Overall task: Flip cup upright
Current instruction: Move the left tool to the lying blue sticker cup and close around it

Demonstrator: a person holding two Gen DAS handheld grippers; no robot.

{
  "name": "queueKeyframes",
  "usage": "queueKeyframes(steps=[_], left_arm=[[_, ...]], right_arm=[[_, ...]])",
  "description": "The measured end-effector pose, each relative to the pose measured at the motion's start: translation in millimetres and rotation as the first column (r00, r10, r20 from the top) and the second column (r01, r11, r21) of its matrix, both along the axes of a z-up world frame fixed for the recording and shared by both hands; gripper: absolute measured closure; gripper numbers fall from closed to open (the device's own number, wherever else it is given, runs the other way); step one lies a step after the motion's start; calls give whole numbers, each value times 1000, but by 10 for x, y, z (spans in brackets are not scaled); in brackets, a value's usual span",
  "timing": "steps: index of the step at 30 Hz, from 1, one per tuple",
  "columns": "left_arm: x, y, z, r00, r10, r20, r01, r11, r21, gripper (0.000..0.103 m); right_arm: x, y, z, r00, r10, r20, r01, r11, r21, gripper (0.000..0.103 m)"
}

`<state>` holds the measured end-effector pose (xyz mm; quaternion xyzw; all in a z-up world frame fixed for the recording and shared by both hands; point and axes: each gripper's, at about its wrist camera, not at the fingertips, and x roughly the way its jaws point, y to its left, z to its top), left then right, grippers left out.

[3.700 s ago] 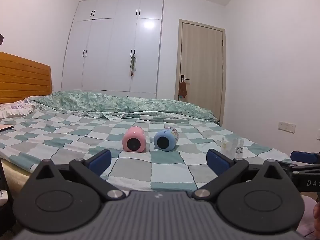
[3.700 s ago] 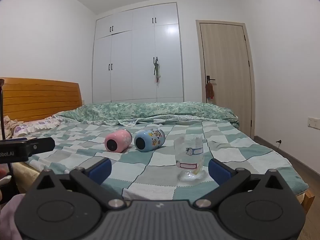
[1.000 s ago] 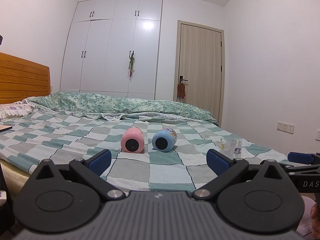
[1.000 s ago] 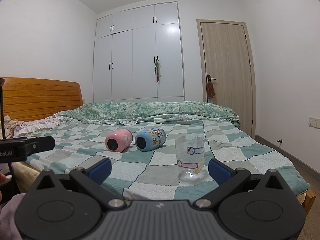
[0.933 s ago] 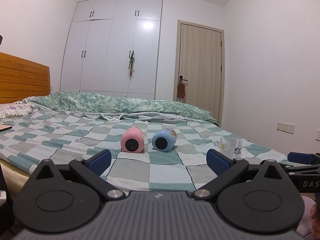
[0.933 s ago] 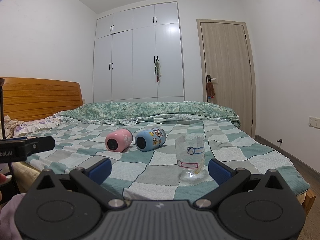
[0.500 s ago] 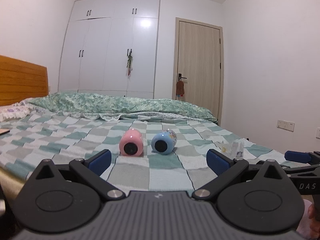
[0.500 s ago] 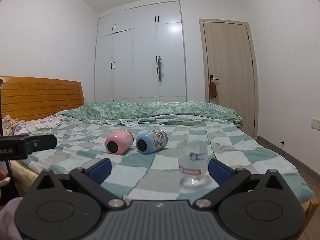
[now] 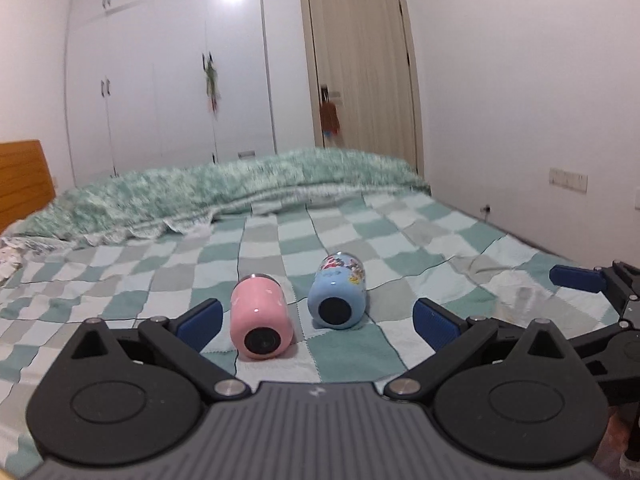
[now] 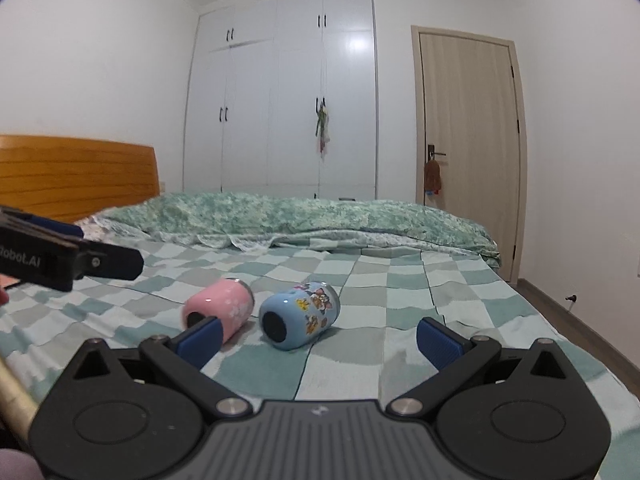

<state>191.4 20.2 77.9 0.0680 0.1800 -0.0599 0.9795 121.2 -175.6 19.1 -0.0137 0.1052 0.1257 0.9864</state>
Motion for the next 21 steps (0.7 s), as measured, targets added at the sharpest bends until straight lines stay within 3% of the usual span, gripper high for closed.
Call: queueKeyframes(steps=[7, 13, 21], left_arm=[[956, -3, -17, 990, -46, -131, 55, 996, 70, 0], [1707, -167, -210, 975, -92, -203, 123, 982, 145, 0], [2637, -412, -611, 928, -149, -341, 206, 969, 136, 0]], right_arm=[[758, 209, 122, 993, -18, -114, 2, 990, -139, 0], [1333, 367, 128, 963, -121, -239, 65, 971, -230, 0], [1654, 445, -63, 929, -236, -285, 148, 943, -298, 0]])
